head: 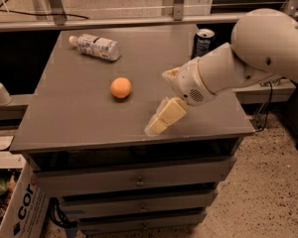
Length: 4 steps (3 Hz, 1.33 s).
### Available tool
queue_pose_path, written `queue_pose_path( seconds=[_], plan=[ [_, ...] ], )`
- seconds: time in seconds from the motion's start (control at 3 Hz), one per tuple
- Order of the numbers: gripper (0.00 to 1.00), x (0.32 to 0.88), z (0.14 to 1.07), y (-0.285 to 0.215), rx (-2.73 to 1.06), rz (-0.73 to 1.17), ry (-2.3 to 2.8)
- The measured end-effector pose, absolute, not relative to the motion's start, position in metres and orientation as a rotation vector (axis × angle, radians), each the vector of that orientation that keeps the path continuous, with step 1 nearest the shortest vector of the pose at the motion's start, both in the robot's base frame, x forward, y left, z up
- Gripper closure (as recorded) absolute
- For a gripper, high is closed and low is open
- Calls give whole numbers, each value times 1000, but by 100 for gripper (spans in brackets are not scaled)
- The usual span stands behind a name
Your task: Move orange near pepsi can
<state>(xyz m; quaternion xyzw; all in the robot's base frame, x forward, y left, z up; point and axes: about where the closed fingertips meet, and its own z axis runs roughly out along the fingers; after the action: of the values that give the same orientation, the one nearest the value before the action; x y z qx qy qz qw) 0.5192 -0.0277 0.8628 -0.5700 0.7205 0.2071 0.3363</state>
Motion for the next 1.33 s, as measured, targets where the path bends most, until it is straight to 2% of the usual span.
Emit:
queue_pose_path(
  seconds=[1.0, 1.33],
  plan=[
    [0, 497, 873, -51, -1460, 515, 1858],
    [0, 521, 865, -36, -1418, 534, 1778]
  ],
)
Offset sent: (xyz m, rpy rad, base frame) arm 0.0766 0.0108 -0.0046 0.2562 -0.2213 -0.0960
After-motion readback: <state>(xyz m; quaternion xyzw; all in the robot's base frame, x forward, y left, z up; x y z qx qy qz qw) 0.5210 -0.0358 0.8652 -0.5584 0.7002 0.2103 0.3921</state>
